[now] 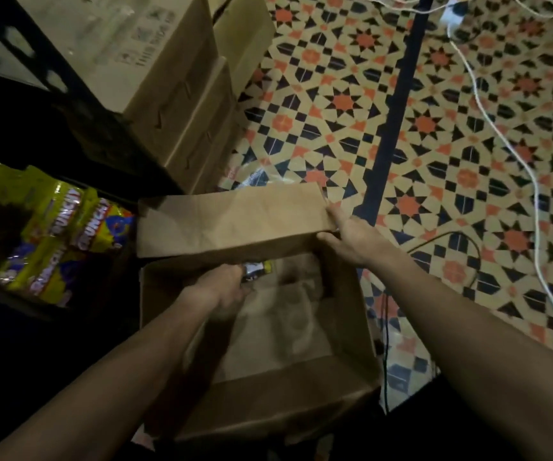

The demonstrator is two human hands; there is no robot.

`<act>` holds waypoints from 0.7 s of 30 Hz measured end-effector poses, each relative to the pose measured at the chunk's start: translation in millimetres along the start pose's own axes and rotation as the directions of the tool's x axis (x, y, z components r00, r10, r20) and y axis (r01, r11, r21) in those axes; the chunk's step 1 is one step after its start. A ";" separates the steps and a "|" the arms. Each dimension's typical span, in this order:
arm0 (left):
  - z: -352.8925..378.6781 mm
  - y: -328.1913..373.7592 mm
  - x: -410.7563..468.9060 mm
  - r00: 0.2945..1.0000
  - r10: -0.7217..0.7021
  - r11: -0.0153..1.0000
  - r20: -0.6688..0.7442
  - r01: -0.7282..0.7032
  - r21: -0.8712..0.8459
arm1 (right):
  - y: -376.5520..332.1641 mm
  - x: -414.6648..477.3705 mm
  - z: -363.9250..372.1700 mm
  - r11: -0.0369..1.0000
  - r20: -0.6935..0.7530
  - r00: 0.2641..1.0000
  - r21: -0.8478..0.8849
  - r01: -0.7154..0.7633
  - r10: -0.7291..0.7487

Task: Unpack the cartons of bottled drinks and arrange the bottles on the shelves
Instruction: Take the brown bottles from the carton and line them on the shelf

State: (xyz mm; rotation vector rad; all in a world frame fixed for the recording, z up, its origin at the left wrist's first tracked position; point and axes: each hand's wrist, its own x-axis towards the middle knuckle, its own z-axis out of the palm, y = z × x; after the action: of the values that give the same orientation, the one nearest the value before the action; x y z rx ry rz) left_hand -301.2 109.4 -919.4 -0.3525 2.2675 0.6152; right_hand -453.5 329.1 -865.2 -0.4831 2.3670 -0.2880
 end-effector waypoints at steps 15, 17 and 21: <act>64.1 13.7 54.5 0.951 0.076 0.842 -0.299 0.099 0.531 | 15.5 23.6 35.9 0.994 -0.158 0.987 0.108 -0.016 0.033; 67.9 16.2 56.1 0.954 0.071 0.844 -0.291 0.098 0.528 | 15.2 25.4 34.8 0.995 -0.155 0.987 0.099 -0.016 0.031; 74.2 15.8 59.1 0.981 0.049 0.847 -0.187 0.058 0.528 | 16.4 24.2 36.8 0.993 -0.159 0.987 0.115 -0.004 0.022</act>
State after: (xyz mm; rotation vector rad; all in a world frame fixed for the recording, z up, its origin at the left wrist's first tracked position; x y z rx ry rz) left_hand -304.1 158.2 -1002.2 -0.1417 2.5061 -0.0777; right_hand -449.7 331.2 -912.0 -0.4027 2.4911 -0.4692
